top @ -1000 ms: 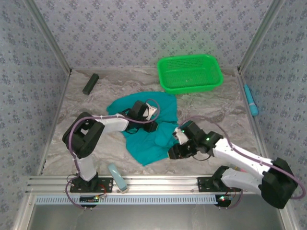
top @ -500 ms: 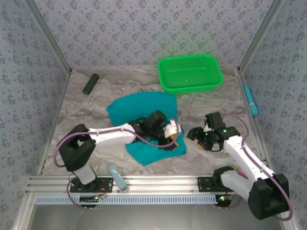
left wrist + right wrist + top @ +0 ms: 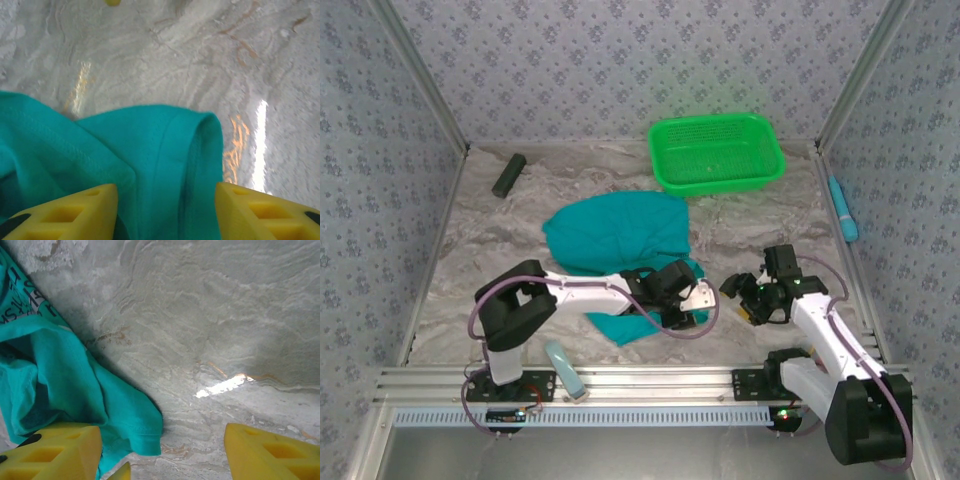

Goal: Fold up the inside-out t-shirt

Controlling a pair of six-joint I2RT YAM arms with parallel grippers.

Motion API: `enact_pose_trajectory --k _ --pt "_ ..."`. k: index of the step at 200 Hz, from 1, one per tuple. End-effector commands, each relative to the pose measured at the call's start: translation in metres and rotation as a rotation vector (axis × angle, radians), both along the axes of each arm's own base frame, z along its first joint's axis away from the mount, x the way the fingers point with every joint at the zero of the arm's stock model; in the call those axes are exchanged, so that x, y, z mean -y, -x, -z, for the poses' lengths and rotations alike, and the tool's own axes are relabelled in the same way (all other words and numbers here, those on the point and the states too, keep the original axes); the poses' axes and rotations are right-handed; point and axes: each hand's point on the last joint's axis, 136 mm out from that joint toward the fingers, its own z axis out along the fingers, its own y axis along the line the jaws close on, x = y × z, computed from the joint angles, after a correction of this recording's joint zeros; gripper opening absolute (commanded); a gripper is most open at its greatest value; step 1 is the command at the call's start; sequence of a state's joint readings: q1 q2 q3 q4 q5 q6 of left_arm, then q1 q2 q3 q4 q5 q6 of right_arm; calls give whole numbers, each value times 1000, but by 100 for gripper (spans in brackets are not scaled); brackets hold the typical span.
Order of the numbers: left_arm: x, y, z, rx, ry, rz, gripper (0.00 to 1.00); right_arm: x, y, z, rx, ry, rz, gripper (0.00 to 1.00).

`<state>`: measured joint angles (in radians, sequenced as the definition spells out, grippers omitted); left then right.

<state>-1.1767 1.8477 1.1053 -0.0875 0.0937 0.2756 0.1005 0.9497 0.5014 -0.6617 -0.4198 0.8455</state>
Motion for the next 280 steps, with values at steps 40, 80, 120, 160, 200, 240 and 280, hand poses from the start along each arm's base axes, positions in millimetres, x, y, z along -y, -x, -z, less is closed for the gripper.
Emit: enact_pose_trajectory --k 40,80,120,160,200,240,280 --pt "32 -5 37 40 -54 40 52 13 -5 0 21 -53 54 68" --pt "51 -3 28 5 20 52 12 14 -7 4 27 -65 52 67" --pt "47 -55 -29 -114 224 -130 0 7 0 8 0 -85 -26 69" --pt "34 -106 -64 -241 401 -313 0 -28 9 11 -16 -125 -134 71" --pt "30 -137 -75 -368 527 -462 0 -66 22 7 25 -141 -235 72" --pt "40 -144 -82 -418 565 -476 0 -113 10 -15 224 -173 -501 75" --pt "45 -147 -87 -438 596 -477 0 -157 -8 -7 318 -159 -628 70"
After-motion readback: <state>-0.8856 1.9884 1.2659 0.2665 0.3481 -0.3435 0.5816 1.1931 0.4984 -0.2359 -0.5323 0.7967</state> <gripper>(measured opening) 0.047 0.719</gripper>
